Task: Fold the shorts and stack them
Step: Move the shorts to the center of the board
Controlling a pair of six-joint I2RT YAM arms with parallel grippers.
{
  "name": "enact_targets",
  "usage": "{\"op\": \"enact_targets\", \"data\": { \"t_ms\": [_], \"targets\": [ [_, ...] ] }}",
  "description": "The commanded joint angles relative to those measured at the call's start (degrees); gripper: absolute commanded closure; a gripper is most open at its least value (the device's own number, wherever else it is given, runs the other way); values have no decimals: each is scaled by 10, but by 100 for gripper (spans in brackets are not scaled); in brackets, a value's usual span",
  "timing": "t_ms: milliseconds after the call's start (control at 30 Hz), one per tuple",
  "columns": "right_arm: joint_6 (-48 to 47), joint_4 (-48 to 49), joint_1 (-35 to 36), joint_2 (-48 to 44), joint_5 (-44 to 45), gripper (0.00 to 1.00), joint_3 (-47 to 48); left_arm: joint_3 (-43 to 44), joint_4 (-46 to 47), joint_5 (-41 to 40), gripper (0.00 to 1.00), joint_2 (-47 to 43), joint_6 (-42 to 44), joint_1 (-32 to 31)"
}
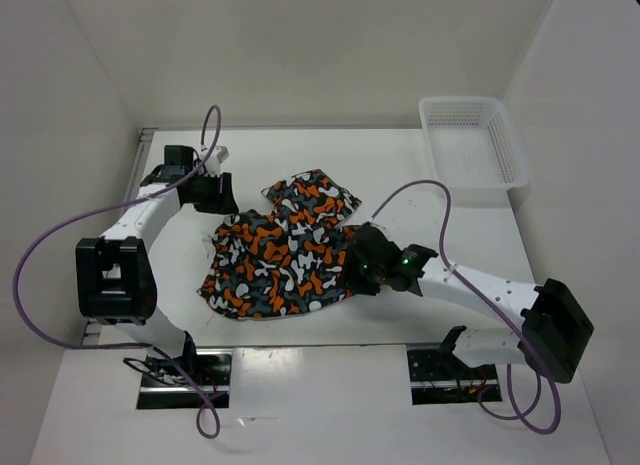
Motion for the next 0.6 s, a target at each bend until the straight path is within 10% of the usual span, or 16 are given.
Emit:
{"op": "enact_targets", "data": {
  "t_ms": [0, 167, 567],
  "targets": [
    [71, 15, 3, -26, -23, 54, -51, -27, 49, 28, 45, 15, 5, -8],
    [61, 59, 3, 55, -12, 74, -36, -72, 56, 55, 100, 10, 5, -8],
    [-81, 96, -163, 330, 40, 77, 214, -201, -1, 94, 100, -179, 5, -36]
  ]
}}
